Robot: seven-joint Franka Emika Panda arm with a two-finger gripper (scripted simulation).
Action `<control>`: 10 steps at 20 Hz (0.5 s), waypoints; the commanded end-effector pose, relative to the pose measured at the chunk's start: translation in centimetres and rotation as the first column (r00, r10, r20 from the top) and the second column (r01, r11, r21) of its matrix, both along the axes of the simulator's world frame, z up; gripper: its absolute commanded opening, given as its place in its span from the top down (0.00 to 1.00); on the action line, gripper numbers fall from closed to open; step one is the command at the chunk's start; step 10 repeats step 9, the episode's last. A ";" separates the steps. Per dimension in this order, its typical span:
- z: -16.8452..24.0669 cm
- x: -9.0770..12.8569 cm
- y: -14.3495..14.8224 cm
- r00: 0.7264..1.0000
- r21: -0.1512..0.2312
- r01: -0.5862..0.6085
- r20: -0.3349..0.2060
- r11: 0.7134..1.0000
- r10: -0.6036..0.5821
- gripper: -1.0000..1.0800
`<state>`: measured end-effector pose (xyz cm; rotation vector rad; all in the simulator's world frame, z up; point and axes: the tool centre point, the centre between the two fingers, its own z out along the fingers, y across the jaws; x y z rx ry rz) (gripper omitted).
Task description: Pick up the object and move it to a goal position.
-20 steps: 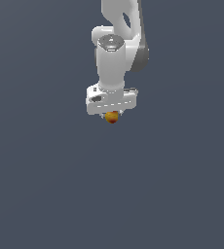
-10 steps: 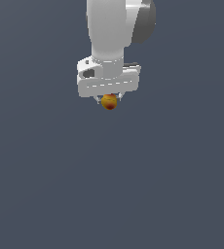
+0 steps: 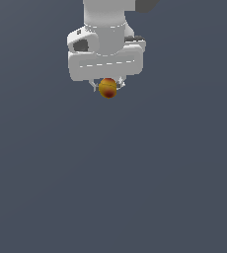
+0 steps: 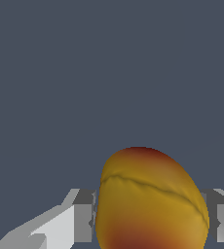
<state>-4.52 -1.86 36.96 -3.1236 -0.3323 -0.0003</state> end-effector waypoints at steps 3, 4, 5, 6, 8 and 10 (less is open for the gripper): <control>1.8 0.4 -0.2 1.000 0.000 0.000 0.000 1.000 0.000 1.00; 2.0 0.5 -0.2 1.000 0.000 0.000 0.000 1.000 0.000 1.00; 2.2 0.5 -0.2 1.000 0.000 0.000 0.000 1.000 0.000 1.00; 2.3 0.6 -0.2 1.000 0.000 0.000 0.000 1.000 0.000 1.00; 2.5 0.6 -0.2 1.000 0.000 0.000 0.000 1.000 0.000 1.00; 2.5 0.6 -0.3 1.000 0.000 0.000 0.000 1.000 0.000 1.00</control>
